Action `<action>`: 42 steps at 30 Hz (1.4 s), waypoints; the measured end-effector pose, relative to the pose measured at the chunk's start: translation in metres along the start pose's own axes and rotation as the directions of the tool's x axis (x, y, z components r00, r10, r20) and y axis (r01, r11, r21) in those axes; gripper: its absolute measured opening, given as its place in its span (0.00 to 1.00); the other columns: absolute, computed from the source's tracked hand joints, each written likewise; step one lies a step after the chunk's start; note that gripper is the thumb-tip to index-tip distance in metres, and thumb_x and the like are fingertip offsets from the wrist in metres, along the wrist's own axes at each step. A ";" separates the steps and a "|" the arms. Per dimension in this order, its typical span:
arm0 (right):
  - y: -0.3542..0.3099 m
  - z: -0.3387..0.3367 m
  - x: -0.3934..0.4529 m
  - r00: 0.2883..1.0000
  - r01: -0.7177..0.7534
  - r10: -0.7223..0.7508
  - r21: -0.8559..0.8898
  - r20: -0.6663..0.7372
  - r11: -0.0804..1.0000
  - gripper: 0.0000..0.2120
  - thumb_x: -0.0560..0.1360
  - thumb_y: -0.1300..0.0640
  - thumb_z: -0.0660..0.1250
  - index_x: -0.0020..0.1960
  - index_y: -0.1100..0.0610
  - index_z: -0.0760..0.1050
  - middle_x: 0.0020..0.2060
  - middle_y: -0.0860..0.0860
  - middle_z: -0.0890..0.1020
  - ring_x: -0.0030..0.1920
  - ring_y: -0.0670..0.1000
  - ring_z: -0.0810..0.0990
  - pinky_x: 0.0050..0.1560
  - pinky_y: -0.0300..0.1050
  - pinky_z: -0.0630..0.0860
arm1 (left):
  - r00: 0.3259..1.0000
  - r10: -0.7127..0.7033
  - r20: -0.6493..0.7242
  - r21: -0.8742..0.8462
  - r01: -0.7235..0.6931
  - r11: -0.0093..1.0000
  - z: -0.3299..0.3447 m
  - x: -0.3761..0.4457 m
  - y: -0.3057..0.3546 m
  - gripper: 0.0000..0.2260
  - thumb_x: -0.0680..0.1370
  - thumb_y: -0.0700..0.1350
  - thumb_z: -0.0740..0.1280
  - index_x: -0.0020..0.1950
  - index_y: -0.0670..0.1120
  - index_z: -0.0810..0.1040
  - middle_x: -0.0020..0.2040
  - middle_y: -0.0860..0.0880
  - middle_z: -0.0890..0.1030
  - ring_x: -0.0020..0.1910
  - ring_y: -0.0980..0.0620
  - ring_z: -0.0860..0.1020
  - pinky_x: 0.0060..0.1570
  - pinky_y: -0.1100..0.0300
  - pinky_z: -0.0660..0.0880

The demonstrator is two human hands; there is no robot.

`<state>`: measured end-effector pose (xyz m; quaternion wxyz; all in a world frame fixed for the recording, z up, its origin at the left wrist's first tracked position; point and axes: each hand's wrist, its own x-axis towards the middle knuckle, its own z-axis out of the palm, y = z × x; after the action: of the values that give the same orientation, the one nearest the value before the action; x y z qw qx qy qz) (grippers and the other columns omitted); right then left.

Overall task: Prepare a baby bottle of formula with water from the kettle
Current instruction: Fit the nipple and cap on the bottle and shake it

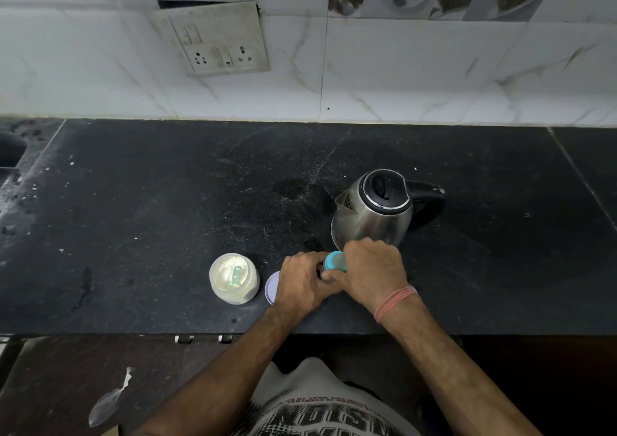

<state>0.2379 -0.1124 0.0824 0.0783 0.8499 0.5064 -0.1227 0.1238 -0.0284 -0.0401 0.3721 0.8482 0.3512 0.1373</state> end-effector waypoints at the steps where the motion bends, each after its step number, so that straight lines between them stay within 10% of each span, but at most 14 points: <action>1: 0.004 0.001 0.001 1.000 0.018 -0.018 0.035 0.002 0.999 0.27 0.80 0.35 0.73 0.69 0.52 0.78 0.63 0.53 0.84 0.63 0.58 0.83 0.59 0.51 0.76 | 1.000 -0.003 0.007 0.005 0.003 1.000 0.001 0.000 -0.002 0.15 0.71 0.64 0.71 0.51 0.57 0.87 0.37 0.66 0.82 0.40 0.59 0.79 0.53 0.47 0.80; 5: 0.001 0.018 -0.004 0.989 0.141 -0.134 0.157 -0.054 0.977 0.22 0.84 0.49 0.70 0.76 0.48 0.72 0.65 0.50 0.78 0.66 0.55 0.80 0.62 0.53 0.79 | 0.999 -0.033 -0.011 0.011 0.033 0.999 0.003 0.000 -0.003 0.17 0.70 0.65 0.69 0.49 0.55 0.87 0.42 0.55 0.88 0.40 0.53 0.81 0.49 0.50 0.77; 16: 0.004 0.056 -0.004 0.939 0.070 -0.009 0.167 -0.343 0.984 0.24 0.80 0.31 0.64 0.57 0.51 0.71 0.44 0.48 0.86 0.42 0.52 0.87 0.38 0.50 0.80 | 0.999 -0.024 -0.038 0.058 0.026 0.998 0.005 -0.001 -0.004 0.13 0.75 0.55 0.73 0.57 0.58 0.89 0.45 0.55 0.89 0.45 0.52 0.84 0.47 0.59 0.74; 28: 0.013 0.064 0.010 0.960 0.048 -0.009 0.134 -0.281 0.990 0.25 0.78 0.27 0.57 0.51 0.49 0.73 0.39 0.49 0.85 0.41 0.55 0.86 0.42 0.50 0.79 | 0.998 -0.061 -0.017 0.011 0.061 0.998 -0.001 -0.005 0.002 0.13 0.73 0.62 0.73 0.50 0.57 0.87 0.31 0.63 0.75 0.33 0.61 0.73 0.37 0.68 0.64; 37: -0.010 0.063 0.007 0.924 -0.187 0.231 0.166 -0.306 0.968 0.32 0.80 0.25 0.59 0.42 0.52 0.81 0.34 0.52 0.85 0.38 0.58 0.87 0.37 0.47 0.67 | 0.984 -0.169 -0.049 0.044 0.171 0.984 0.009 -0.006 0.001 0.23 0.70 0.68 0.66 0.47 0.50 0.84 0.38 0.50 0.78 0.39 0.47 0.77 0.41 0.52 0.74; 42: 0.003 0.067 0.004 0.936 -0.050 0.078 0.090 -0.343 0.995 0.33 0.80 0.22 0.55 0.49 0.50 0.79 0.39 0.50 0.87 0.41 0.56 0.87 0.38 0.47 0.69 | 0.995 -0.097 -0.010 0.057 0.097 0.994 0.006 -0.005 -0.003 0.12 0.73 0.64 0.67 0.48 0.59 0.83 0.39 0.57 0.83 0.41 0.52 0.79 0.44 0.51 0.80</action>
<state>0.2340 -0.1278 0.0171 -0.0419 0.8767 0.4790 0.0113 0.1219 -0.0335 -0.0458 0.3527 0.8399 0.3971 0.1120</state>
